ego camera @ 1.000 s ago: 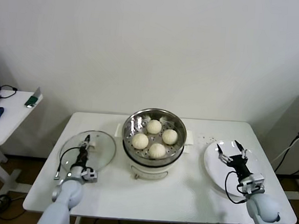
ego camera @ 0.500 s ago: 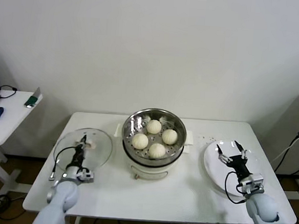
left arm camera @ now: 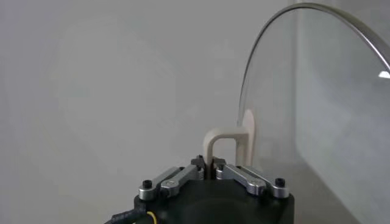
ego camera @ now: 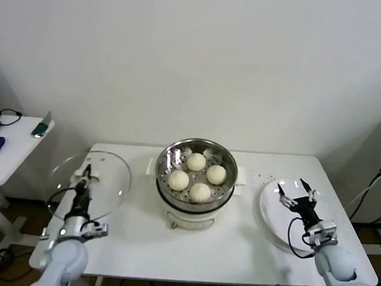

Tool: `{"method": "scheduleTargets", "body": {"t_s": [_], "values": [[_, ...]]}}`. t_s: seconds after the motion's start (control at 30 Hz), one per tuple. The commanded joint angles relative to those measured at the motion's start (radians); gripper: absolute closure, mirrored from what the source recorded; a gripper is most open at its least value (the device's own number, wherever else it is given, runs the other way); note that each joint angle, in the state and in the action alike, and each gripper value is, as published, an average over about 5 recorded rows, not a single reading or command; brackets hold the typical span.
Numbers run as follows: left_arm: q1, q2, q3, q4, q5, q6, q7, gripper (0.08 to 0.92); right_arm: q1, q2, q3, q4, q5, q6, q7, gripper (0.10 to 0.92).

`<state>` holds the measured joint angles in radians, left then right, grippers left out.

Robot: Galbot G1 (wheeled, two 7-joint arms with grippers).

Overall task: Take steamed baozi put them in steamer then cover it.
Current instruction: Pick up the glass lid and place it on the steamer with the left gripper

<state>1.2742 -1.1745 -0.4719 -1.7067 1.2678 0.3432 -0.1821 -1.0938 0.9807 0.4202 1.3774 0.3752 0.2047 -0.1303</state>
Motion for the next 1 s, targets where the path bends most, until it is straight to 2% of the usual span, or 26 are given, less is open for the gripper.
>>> {"method": "scheduleTargets", "body": {"t_s": [0.03,0.27,0.43,0.53,0.7,0.83,1.0], "values": [[0.172,0.084,0.003,-0.333,-0.037,0.205,-0.003,0.855,0.010,0.000,-0.005,-0.012,-0.001,0.001,-0.003,0.203],[0.116,0.216,0.077,-0.392,-0.082,0.302,0.030,0.855,0.035,0.003,-0.030,-0.031,-0.011,0.001,-0.006,0.203],[-0.015,0.305,0.219,-0.419,-0.090,0.387,0.146,0.855,0.044,0.005,-0.046,-0.040,-0.021,0.001,-0.006,0.203],[-0.123,0.325,0.332,-0.420,-0.082,0.431,0.224,0.855,0.049,0.008,-0.045,-0.049,-0.024,0.002,-0.007,0.203],[-0.284,0.268,0.471,-0.395,0.006,0.442,0.344,0.855,0.051,0.015,-0.036,-0.060,-0.028,0.006,-0.011,0.203],[-0.355,0.163,0.540,-0.355,0.084,0.442,0.424,0.855,0.052,0.024,-0.029,-0.074,-0.037,0.010,-0.015,0.203],[-0.399,0.016,0.602,-0.277,0.181,0.442,0.477,0.855,0.055,0.031,-0.026,-0.088,-0.049,0.015,-0.018,0.203]]}}
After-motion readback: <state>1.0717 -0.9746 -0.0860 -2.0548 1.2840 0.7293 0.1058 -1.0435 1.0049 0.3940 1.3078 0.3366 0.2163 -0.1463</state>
